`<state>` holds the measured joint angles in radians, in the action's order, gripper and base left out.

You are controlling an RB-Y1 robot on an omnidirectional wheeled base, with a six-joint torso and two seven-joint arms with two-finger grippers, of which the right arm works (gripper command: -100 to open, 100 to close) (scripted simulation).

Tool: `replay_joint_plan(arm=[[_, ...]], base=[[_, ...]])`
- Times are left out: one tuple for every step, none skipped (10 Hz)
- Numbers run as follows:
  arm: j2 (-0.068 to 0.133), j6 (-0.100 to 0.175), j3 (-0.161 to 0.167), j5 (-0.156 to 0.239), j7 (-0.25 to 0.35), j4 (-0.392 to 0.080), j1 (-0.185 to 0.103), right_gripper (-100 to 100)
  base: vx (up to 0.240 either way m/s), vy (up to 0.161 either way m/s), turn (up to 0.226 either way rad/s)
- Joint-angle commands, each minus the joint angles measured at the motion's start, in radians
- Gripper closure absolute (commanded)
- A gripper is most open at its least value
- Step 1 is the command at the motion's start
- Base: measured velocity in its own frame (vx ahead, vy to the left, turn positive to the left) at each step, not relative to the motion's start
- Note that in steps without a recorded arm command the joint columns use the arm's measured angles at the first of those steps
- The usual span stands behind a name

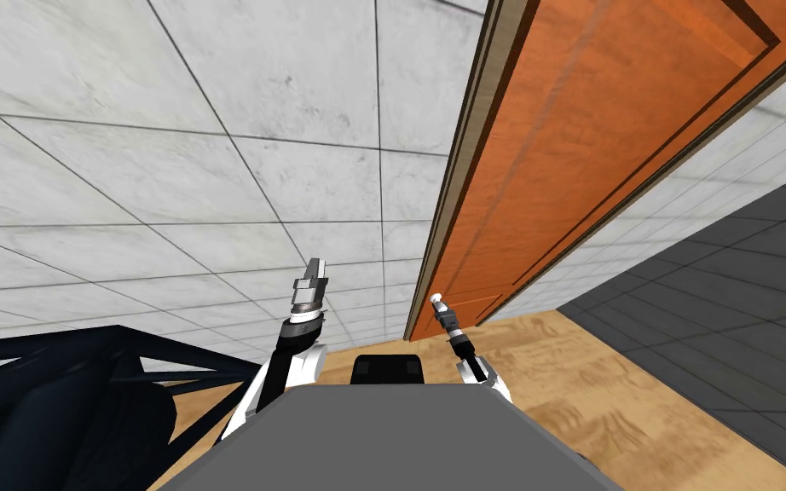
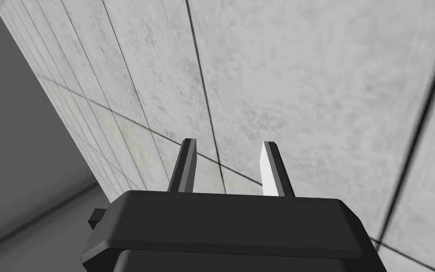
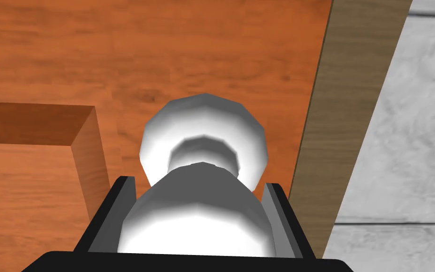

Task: Pull the door open

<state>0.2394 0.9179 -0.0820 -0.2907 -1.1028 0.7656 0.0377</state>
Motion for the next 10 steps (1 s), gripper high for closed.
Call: replay_joint_plan(arm=[[-0.008, -0.002, 0.010, 0.000, 0.013, 0.004, 0.011, 100], [-0.008, -0.003, 0.010, 0.004, 0.022, 0.004, 0.010, 100], [-0.008, -0.003, 0.012, 0.011, 0.041, 0.003, 0.010, 100], [-0.007, -0.004, 0.014, 0.018, 0.059, 0.003, 0.009, 100], [-0.006, -0.004, 0.015, 0.026, 0.078, 0.002, 0.009, 100], [-0.006, -0.005, 0.017, 0.033, 0.097, 0.002, 0.008, 100], [-0.005, -0.005, 0.019, 0.041, 0.118, 0.001, 0.007, 100], [-0.004, -0.006, 0.021, 0.052, 0.145, 0.000, 0.007, 100], [-0.004, -0.006, 0.021, 0.052, 0.145, 0.000, 0.007, 100], [-0.004, -0.006, 0.021, 0.052, 0.145, 0.000, 0.007, 100]], base=[[-0.160, 0.001, 0.040], [-0.169, 0.004, 0.055], [-0.174, -0.002, 0.091], [-0.165, -0.025, 0.078], [-0.161, -0.033, 0.103], [-0.180, -0.029, 0.162], [-0.180, -0.011, 0.110], [-0.161, -0.005, 0.084], [-0.082, -0.022, 0.009], [-0.017, -0.025, -0.017]])
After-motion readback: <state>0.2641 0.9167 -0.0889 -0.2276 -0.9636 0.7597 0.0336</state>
